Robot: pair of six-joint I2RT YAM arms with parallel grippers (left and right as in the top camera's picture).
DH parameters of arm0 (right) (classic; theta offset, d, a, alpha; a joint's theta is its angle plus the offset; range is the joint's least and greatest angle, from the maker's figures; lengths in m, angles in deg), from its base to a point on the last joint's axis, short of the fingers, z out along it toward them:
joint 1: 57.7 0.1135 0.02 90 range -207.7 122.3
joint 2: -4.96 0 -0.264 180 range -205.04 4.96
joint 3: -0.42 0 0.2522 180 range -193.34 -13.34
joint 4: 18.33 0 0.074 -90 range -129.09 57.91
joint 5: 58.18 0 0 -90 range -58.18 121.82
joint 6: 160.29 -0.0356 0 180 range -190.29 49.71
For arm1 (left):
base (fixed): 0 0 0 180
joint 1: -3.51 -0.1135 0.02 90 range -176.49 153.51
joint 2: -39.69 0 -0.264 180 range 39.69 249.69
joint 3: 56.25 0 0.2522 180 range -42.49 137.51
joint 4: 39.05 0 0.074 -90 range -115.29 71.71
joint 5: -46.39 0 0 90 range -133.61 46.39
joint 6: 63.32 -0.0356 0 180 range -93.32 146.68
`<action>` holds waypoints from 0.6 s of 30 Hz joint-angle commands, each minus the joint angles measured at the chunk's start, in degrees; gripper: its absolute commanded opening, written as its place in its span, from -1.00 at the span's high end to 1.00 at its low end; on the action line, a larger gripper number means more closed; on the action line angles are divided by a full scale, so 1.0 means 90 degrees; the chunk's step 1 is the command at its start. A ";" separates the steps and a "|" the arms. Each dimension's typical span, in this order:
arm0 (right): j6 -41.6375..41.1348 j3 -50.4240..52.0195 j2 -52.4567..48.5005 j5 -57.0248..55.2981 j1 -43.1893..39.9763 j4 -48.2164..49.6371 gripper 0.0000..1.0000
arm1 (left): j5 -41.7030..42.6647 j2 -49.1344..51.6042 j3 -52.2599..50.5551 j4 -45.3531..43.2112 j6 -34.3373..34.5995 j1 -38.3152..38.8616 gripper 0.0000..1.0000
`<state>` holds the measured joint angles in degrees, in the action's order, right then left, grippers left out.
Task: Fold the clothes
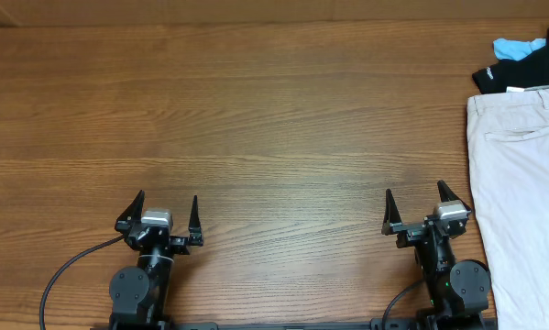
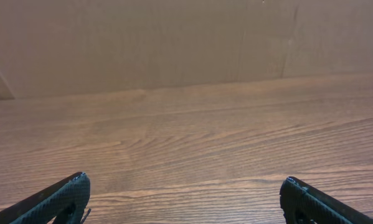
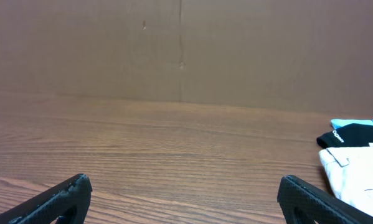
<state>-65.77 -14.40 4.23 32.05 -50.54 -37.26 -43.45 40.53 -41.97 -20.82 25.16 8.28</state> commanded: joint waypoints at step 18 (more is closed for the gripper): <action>-0.0265 0.0068 0.0063 0.2159 -0.0012 0.0476 -1.00 | -0.0066 -0.0066 -0.0027 -0.0005 -0.0100 -0.0039 -0.99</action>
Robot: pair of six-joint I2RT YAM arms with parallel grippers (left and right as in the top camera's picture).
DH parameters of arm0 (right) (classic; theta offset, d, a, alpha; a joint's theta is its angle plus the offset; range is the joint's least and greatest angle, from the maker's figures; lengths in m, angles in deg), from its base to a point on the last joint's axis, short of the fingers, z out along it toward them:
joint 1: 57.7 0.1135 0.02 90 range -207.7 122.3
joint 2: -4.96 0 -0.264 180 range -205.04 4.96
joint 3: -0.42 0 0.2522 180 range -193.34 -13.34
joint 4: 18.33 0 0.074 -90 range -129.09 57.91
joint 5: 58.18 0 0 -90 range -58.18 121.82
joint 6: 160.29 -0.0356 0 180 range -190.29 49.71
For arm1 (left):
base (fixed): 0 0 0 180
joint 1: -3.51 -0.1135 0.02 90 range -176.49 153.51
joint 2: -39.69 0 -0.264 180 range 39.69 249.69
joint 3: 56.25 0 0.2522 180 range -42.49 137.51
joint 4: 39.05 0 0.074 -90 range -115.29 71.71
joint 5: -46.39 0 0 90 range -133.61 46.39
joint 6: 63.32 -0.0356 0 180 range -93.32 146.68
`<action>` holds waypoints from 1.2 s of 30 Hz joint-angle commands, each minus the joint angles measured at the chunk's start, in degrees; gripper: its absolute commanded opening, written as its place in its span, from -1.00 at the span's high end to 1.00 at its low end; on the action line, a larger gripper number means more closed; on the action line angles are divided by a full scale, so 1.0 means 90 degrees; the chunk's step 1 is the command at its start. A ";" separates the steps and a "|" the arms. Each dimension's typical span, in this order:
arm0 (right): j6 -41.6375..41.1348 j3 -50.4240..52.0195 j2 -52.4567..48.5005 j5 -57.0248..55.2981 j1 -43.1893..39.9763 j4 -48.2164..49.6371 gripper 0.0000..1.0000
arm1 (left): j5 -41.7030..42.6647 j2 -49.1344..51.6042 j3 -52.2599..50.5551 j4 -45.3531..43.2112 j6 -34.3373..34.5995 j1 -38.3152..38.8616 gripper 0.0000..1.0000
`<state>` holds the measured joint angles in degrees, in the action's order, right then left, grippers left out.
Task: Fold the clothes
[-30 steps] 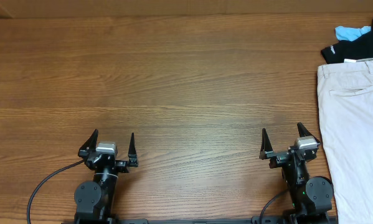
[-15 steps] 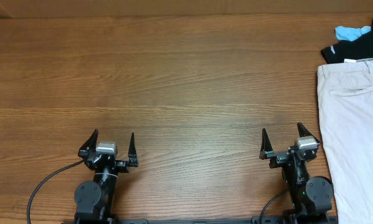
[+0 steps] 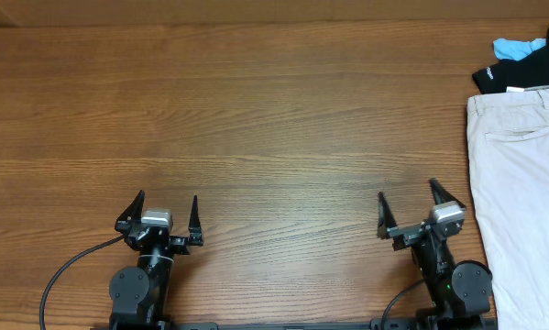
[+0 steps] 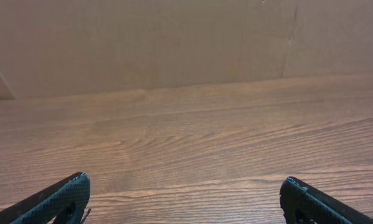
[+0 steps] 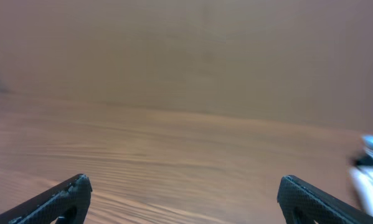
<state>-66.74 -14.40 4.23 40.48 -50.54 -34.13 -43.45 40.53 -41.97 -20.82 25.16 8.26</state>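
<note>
Beige trousers (image 3: 523, 183) lie flat along the table's right edge, waistband toward the back. Behind them sit a black garment (image 3: 521, 71) and a light blue one (image 3: 514, 46). My right gripper (image 3: 409, 203) stands open near the front edge, just left of the trousers, holding nothing. In the right wrist view the clothes (image 5: 372, 163) show only at the far right edge, blurred. My left gripper (image 3: 161, 212) is open at the front left, far from the clothes, with bare wood between its fingertips (image 4: 71, 190).
The wooden table (image 3: 256, 119) spreads wide between the arms and the back edge. A brown wall (image 4: 174, 37) rises behind it. A black cable (image 3: 68, 270) runs from the left arm's base to the front left.
My right gripper has turned and shifted a little to the left, so its wrist view now blurs and the clothes sit at its far right edge. The left arm has not moved.
</note>
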 commanded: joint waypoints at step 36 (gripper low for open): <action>0.1292 -0.6069 -0.6450 -0.4197 -0.0117 -0.1683 -1.00 | -0.0066 -0.0066 -0.0027 -0.0005 -0.0100 -0.0036 -1.00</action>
<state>-58.04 -60.67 -44.34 18.08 -50.65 -44.89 -43.47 40.53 -41.97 -20.80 25.13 8.26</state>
